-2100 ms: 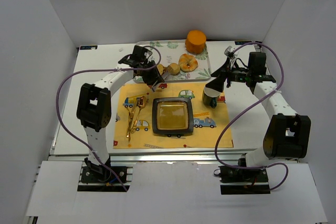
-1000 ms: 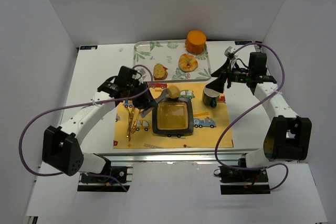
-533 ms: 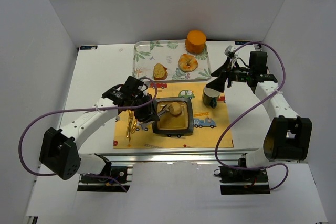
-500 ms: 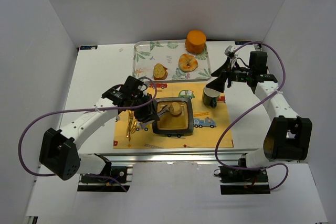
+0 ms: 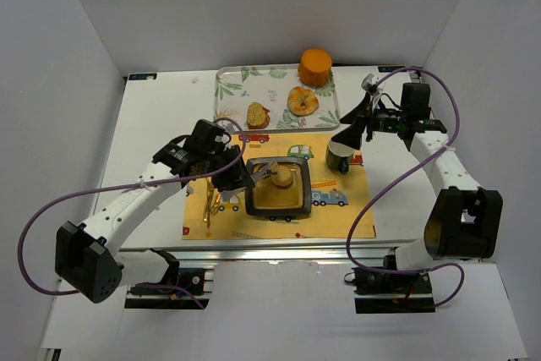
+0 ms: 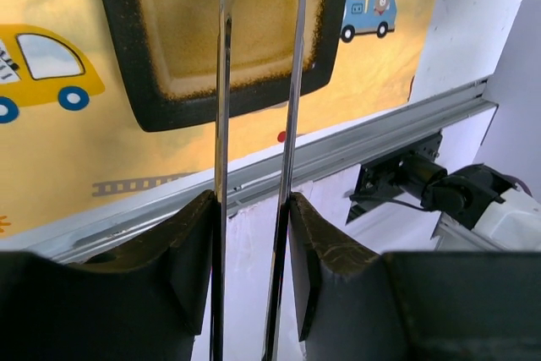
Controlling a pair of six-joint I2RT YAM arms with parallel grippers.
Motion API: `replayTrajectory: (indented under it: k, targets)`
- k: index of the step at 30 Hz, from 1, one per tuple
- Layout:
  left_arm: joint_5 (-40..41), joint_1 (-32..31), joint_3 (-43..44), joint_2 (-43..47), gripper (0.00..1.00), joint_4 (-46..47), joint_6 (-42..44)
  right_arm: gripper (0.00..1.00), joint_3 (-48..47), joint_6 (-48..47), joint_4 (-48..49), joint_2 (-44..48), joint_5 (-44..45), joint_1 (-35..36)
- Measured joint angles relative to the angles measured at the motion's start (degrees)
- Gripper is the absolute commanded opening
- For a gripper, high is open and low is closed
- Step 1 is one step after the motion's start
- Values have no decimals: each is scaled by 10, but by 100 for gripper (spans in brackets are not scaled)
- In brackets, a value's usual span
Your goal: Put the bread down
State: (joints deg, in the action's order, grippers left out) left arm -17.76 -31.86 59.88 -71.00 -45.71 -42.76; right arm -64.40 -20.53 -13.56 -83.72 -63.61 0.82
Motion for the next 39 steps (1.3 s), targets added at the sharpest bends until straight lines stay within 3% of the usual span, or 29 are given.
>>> replayTrajectory:
  k: [3,7,11,15,23,26,30,33,36,39]
  targets:
    - [13,0,8,3,40,-7,-1,89,0,-10,-2,0,0,0]
    - [55,21,21,4,21,-20,16,89,0,-41,-22,0,0,0]
    - [118,139,15,11,20,-2,80,89,0,-81,-48,3,3,10]
    - [183,268,-46,23,28,84,187,89,0,-123,-75,11,17,33]
    - [242,313,-200,-20,56,273,401,89,5,-153,-68,16,131,131]
    - [241,349,-242,-34,69,334,429,89,13,-125,-33,19,196,168]
    - [243,393,-285,-35,76,389,434,89,16,-78,-5,20,271,200]
    - [243,403,-293,-32,81,402,433,90,14,-28,6,19,332,211]
    - [242,404,-292,-21,97,408,427,89,-6,17,0,7,386,213]
    - [239,404,-287,-3,98,400,418,89,-30,49,-1,-6,429,213]
